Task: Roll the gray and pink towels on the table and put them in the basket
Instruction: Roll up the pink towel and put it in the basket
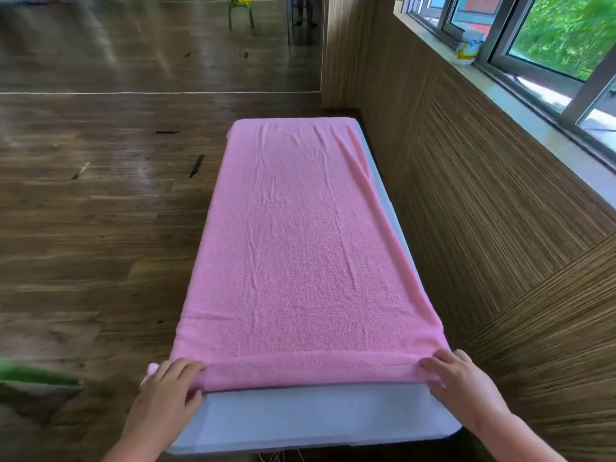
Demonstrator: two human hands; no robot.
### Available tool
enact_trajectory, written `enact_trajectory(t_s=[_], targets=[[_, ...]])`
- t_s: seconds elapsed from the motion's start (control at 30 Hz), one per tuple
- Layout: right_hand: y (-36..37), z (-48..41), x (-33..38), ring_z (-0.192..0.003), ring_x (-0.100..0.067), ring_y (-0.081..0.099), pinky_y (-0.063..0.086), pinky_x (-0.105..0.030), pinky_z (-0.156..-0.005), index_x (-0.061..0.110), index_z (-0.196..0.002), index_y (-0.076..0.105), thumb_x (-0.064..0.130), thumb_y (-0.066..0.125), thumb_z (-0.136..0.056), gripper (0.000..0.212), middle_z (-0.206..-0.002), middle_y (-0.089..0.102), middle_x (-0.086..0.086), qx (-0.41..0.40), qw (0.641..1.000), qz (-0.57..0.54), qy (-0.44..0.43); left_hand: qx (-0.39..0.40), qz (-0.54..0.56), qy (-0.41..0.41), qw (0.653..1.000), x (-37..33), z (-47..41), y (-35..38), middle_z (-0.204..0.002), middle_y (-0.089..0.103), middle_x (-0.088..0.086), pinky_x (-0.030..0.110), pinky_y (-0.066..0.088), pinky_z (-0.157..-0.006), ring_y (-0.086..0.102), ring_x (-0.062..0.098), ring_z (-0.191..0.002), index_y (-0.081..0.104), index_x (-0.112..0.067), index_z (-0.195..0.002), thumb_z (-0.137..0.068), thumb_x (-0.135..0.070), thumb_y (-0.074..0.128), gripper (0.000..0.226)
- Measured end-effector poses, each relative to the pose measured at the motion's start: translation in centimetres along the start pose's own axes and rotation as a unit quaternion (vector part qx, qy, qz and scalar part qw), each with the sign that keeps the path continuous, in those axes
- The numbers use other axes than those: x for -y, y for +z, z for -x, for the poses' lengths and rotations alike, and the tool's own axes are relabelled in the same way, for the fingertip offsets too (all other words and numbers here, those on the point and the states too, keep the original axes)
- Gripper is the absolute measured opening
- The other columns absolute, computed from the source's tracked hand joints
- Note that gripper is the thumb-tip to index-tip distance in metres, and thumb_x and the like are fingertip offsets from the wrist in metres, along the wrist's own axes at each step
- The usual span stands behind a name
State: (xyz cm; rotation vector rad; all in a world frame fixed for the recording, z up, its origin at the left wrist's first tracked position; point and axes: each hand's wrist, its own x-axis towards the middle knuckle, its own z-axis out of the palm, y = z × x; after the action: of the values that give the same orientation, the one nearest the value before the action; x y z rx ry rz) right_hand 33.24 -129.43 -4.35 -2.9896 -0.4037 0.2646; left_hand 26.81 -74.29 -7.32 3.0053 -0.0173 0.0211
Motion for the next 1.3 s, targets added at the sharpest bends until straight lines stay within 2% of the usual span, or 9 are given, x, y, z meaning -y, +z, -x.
enact_trajectory(t_s=[0.1, 0.2, 0.33, 0.47, 0.57, 0.67, 0.8, 1.03, 1.3], targets=[[0.0, -0.3, 0.3, -0.07, -0.01, 0.05, 0.044, -0.022, -0.049, 0.034, -0.072, 0.069, 0.028, 0.089, -0.061, 0.023, -0.071, 0.053, 0.017, -0.005, 0.999, 0.038, 0.011, 0.001, 0.0, 0.017, 1.0, 0.4, -0.5, -0.4, -0.09, 0.059, -0.017, 0.037, 0.045, -0.071, 0.048, 0.015, -0.083, 0.07, -0.032, -0.091, -0.068, -0.039, 0.046, 0.035], [-0.6, -0.5, 0.2, -0.079, -0.005, 0.047, 0.043, -0.021, -0.056, 0.033, -0.08, 0.071, 0.037, 0.071, -0.081, 0.005, -0.078, 0.052, 0.015, 0.023, 0.998, 0.044, 0.033, -0.004, -0.004, 0.047, 0.999, 0.0, -0.8, -1.4, -0.081, 0.049, -0.017, 0.029, 0.035, -0.063, 0.043, 0.012, -0.079, 0.068, -0.034, -0.078, -0.069, -0.04, 0.045, 0.025], [-3.3, -2.2, 0.2, -0.074, -0.006, 0.058, 0.044, -0.022, -0.06, 0.03, -0.07, 0.058, 0.039, 0.057, -0.085, 0.017, -0.078, 0.059, 0.01, 0.086, 0.993, 0.006, 0.082, -0.007, -0.021, 0.055, 0.998, -0.1, -2.0, -1.9, -0.078, 0.04, -0.012, 0.03, 0.029, -0.057, 0.045, 0.015, -0.076, 0.063, -0.03, -0.067, -0.074, -0.04, 0.044, 0.023], [-3.8, -4.8, 0.5, -0.064, -0.006, 0.059, 0.048, -0.024, -0.055, 0.031, -0.074, 0.061, 0.027, 0.056, -0.086, 0.013, -0.074, 0.064, 0.01, 0.083, 0.981, -0.08, 0.158, 0.057, 0.016, -0.048, 0.997, -0.6, -5.1, -2.0, -0.085, 0.049, -0.01, 0.035, 0.046, -0.063, 0.059, 0.019, -0.085, 0.066, -0.029, -0.08, -0.087, -0.035, 0.051, 0.018], [-3.1, -5.2, 1.1, -0.065, -0.009, 0.062, 0.05, -0.027, -0.052, 0.03, -0.09, 0.061, 0.017, 0.055, -0.091, 0.014, -0.085, 0.068, 0.005, 0.017, 0.964, -0.171, 0.204, -0.011, 0.071, -0.09, 0.993, -2.4, -5.3, -1.9, -0.097, 0.061, -0.006, 0.035, 0.051, -0.064, 0.065, 0.023, -0.083, 0.067, -0.026, -0.098, -0.092, -0.018, 0.063, 0.011], [-1.9, -4.3, 2.1, -0.081, -0.015, 0.063, 0.054, -0.034, -0.064, 0.034, -0.097, 0.061, 0.013, 0.062, -0.084, 0.025, -0.092, 0.066, 0.009, -0.06, 0.967, -0.218, 0.121, -0.056, 0.114, -0.061, 0.99, -5.2, -3.5, -0.5, -0.103, 0.059, -0.012, 0.034, 0.052, -0.07, 0.059, 0.015, -0.091, 0.063, -0.026, -0.104, -0.092, -0.018, 0.058, 0.016], [0.5, -4.2, 3.0, -0.104, -0.013, 0.054, 0.057, -0.034, -0.069, 0.04, -0.117, 0.059, 0.032, 0.082, -0.066, 0.056, -0.116, 0.059, 0.017, -0.029, 0.994, -0.07, -0.084, -0.003, 0.039, 0.016, 0.999, -7.2, -2.6, 1.2, -0.124, 0.062, -0.01, 0.04, 0.056, -0.087, 0.057, 0.017, -0.111, 0.064, -0.027, -0.125, -0.078, -0.04, 0.044, 0.053], [0.2, -8.1, 1.8, -0.068, -0.014, 0.048, 0.039, -0.027, -0.05, 0.034, -0.078, 0.073, 0.032, 0.075, -0.074, 0.005, -0.071, 0.054, 0.015, -0.047, 0.99, 0.004, -0.136, -0.004, -0.047, -0.008, 0.999, -7.4, -4.8, -0.2, -0.083, 0.06, -0.016, 0.036, 0.042, -0.063, 0.049, 0.018, -0.081, 0.069, -0.033, -0.084, -0.076, -0.036, 0.042, 0.028], [-2.1, -9.7, 3.5, -0.078, -0.012, 0.058, 0.046, -0.031, -0.072, 0.031, -0.101, 0.072, 0.029, 0.048, -0.099, 0.024, -0.094, 0.051, 0.01, 0.041, 0.995, -0.082, -0.03, -0.002, 0.029, -0.013, 0.999, -5.7, -7.5, -1.3, -0.085, 0.049, -0.012, 0.035, 0.051, -0.063, 0.055, 0.016, -0.081, 0.069, -0.033, -0.088, -0.084, -0.025, 0.057, 0.015]])
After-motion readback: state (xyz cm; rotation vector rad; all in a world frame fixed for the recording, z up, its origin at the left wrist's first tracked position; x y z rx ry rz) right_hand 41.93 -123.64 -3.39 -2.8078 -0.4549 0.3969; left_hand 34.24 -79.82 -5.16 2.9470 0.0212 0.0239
